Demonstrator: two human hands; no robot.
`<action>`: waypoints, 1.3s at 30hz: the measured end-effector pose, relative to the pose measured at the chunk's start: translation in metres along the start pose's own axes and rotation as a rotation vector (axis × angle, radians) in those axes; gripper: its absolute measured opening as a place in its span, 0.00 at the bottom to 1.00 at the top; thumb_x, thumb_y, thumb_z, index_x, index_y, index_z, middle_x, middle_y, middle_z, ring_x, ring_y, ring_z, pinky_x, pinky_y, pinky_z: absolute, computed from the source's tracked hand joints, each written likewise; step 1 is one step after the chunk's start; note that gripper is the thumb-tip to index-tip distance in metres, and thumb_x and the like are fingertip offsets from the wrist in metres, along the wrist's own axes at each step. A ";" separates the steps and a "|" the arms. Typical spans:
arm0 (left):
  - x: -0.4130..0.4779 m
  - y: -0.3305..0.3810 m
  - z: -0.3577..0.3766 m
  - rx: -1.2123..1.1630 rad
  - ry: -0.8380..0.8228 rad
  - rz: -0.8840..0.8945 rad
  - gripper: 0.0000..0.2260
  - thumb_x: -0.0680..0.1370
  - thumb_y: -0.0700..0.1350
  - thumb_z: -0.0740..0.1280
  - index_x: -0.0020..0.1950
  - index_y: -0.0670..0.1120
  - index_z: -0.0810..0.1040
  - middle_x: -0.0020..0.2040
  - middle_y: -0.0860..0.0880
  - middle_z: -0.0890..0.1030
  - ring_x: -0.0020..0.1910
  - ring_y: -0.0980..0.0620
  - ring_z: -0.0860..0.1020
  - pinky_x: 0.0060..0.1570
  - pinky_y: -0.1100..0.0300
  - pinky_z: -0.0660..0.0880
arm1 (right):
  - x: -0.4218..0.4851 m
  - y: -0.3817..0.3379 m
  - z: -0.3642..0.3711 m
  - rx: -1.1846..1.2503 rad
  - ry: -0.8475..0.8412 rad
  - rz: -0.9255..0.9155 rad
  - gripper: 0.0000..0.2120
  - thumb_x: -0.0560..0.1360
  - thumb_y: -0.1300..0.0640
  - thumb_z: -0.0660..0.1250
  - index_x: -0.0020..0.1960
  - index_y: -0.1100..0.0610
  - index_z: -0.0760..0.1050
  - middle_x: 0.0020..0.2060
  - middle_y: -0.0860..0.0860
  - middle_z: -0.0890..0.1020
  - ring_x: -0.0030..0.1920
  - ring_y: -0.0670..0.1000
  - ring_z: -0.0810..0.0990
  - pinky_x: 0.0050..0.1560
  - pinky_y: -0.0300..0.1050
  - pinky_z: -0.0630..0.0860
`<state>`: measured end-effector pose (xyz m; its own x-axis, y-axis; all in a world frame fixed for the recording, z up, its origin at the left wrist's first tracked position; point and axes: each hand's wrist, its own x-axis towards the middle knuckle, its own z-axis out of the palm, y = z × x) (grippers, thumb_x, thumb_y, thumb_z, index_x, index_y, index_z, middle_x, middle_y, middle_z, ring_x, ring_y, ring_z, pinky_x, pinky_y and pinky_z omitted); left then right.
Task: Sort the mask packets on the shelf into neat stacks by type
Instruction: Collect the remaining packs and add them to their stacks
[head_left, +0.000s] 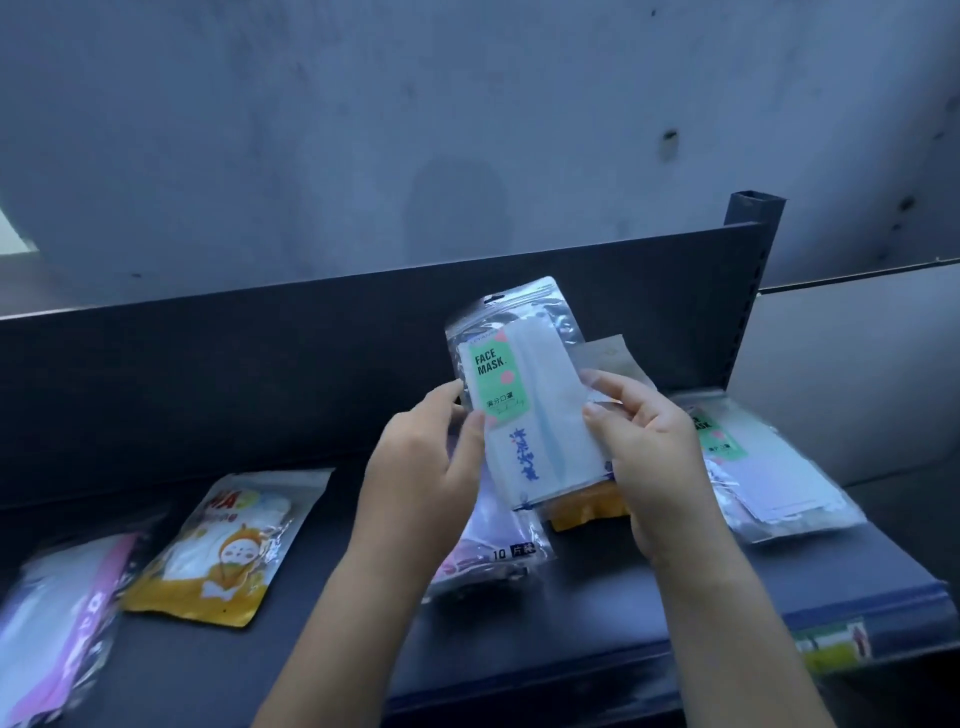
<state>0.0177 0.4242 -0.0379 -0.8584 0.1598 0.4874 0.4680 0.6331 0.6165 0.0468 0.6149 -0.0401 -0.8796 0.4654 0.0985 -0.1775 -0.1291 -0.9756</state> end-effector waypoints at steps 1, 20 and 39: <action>-0.004 0.005 0.000 0.023 -0.022 0.050 0.17 0.83 0.55 0.61 0.70 0.53 0.75 0.57 0.59 0.82 0.55 0.55 0.77 0.54 0.56 0.75 | -0.003 0.000 0.000 0.035 0.006 0.008 0.14 0.82 0.67 0.65 0.61 0.54 0.82 0.45 0.53 0.88 0.42 0.48 0.86 0.45 0.48 0.84; -0.055 0.082 0.061 -0.188 -0.262 0.133 0.30 0.81 0.47 0.68 0.82 0.50 0.62 0.84 0.54 0.52 0.81 0.62 0.50 0.65 0.83 0.44 | -0.054 0.001 -0.073 -0.857 0.423 -0.338 0.25 0.80 0.62 0.68 0.77 0.57 0.71 0.63 0.53 0.76 0.51 0.52 0.80 0.55 0.47 0.78; -0.066 0.196 0.242 -0.149 -0.153 0.028 0.17 0.76 0.42 0.73 0.65 0.50 0.78 0.81 0.50 0.60 0.78 0.56 0.61 0.67 0.74 0.58 | 0.047 -0.027 -0.260 -0.904 0.155 -0.075 0.22 0.73 0.66 0.67 0.66 0.59 0.82 0.64 0.53 0.83 0.64 0.54 0.80 0.61 0.39 0.72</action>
<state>0.1154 0.7211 -0.0984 -0.8610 0.2966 0.4131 0.5085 0.5095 0.6941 0.1250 0.8684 -0.0602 -0.7989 0.5657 0.2044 0.2381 0.6095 -0.7562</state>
